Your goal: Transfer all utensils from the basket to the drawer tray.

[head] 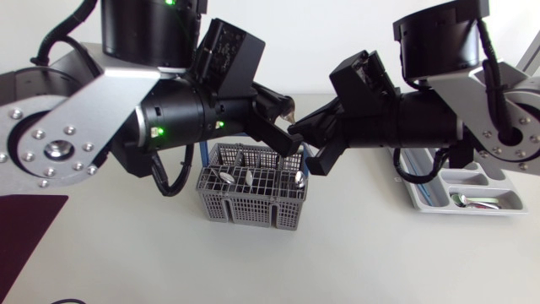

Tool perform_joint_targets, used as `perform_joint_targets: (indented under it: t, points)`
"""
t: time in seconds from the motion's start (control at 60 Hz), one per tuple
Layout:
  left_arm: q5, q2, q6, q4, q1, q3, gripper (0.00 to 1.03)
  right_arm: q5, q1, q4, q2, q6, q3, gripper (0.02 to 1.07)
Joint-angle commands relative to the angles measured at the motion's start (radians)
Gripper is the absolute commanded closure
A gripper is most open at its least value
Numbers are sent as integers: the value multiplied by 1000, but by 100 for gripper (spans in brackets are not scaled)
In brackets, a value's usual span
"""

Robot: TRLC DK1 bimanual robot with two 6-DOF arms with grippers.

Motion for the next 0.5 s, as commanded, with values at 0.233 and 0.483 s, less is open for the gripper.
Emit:
perform_joint_targets:
  t: [0.233,0.483]
  points:
    - [82,22,-16,-97,71,148,69,-61,-30,-59,-31,-63,-107,101]
    - [114,84,-16,-229,132,226,66,-248,-366,-249,-103,-341,-167,101]
